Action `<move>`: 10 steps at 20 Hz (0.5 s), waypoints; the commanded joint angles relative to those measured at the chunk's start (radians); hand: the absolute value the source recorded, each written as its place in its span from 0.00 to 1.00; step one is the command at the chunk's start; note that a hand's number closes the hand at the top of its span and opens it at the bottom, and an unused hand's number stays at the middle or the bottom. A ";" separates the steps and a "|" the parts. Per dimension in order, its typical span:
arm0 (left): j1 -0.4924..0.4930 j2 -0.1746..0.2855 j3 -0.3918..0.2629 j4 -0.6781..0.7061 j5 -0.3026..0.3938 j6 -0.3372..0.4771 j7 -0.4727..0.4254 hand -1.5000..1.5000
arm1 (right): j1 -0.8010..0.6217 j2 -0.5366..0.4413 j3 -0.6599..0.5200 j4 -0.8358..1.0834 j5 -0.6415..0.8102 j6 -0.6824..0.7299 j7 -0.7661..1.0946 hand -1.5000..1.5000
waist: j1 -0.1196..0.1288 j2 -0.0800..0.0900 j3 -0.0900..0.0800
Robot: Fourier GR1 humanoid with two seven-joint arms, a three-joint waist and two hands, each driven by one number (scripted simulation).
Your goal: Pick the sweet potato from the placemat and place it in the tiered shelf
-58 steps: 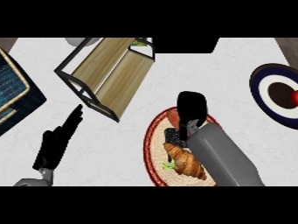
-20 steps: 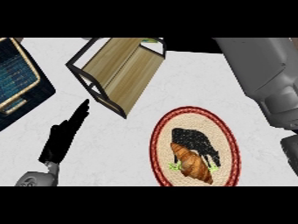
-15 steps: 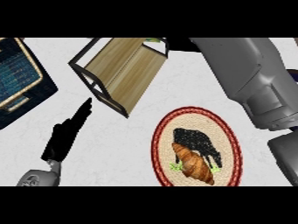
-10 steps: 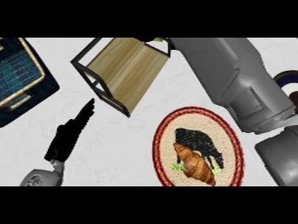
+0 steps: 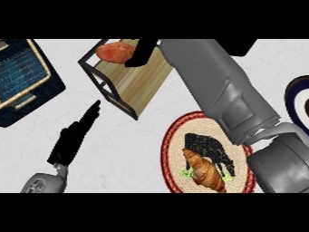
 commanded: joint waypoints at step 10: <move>-0.019 0.000 0.004 0.013 0.002 -0.011 0.007 0.50 | -0.013 -0.003 -0.329 -0.007 -0.333 -0.002 0.056 0.00 | -0.002 0.003 0.000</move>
